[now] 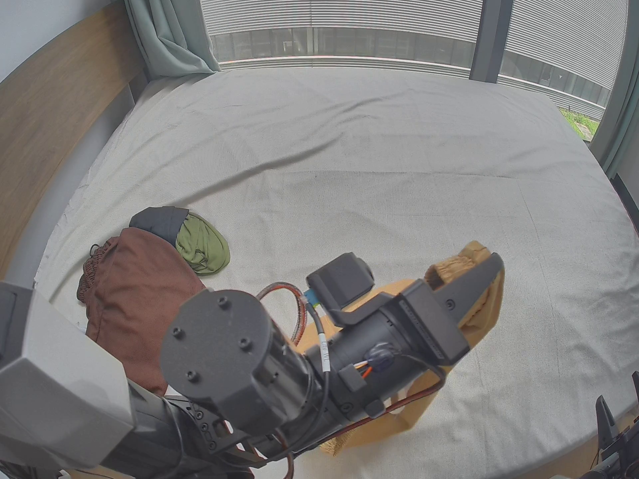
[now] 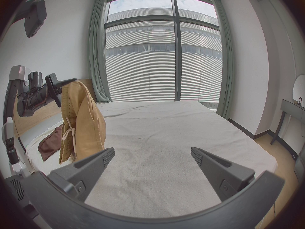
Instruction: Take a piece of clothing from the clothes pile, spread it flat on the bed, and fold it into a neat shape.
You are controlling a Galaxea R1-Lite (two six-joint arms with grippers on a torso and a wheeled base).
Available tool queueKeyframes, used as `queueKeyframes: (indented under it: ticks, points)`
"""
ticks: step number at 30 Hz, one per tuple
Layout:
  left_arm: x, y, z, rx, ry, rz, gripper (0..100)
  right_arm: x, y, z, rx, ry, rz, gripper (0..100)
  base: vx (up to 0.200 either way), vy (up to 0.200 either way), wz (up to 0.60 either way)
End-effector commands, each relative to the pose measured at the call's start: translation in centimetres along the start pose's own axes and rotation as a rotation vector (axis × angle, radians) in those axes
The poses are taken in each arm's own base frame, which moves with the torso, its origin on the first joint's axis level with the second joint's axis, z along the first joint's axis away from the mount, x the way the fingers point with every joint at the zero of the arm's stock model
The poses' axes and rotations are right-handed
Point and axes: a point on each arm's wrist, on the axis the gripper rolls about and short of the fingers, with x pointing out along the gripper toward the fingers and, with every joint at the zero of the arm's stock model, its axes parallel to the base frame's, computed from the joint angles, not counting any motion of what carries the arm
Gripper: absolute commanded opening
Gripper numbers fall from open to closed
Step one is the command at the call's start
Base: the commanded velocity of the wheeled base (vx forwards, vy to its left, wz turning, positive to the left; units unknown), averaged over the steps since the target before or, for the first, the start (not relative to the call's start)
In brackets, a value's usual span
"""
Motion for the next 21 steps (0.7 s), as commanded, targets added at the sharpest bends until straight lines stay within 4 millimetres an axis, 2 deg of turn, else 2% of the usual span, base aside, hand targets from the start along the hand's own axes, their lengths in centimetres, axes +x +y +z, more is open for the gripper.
queueKeyframes:
  ticks: [1, 8, 12, 14, 16, 21]
  points:
    - [1.2, -2.0, -0.6, -0.012, 0.007, -0.086, 0, 0.1, 0.0, -0.5, 0.0, 0.008, 0.001, 100, 0.0, 0.0, 0.0]
    - [2.5, -5.8, -0.2, -0.029, -0.004, -0.18, 0, 0.0, 0.0, -0.5, 0.0, 0.006, 0.002, 100, 0.0, 0.0, 0.0]
    - [3.0, -8.2, 1.5, -0.048, -0.056, -0.247, 0, 0.1, 0.0, -0.5, 0.0, 0.008, 0.001, 100, 0.0, 0.0, 0.0]
    - [2.9, -8.4, 2.2, -0.058, -0.065, -0.235, 0, 0.1, 0.0, -0.5, 0.0, 0.008, 0.001, 100, 0.0, 0.0, 0.0]
    - [2.6, -7.6, 2.9, -0.051, -0.084, -0.193, 0, 0.1, 0.0, -0.5, 0.0, 0.006, 0.001, 100, 0.0, 0.0, 0.0]
    - [0.5, -3.0, 5.0, 0.008, -0.122, -0.028, 0, 0.1, 0.0, -0.5, -0.002, 0.008, 0.001, 100, 0.0, 0.0, 0.0]
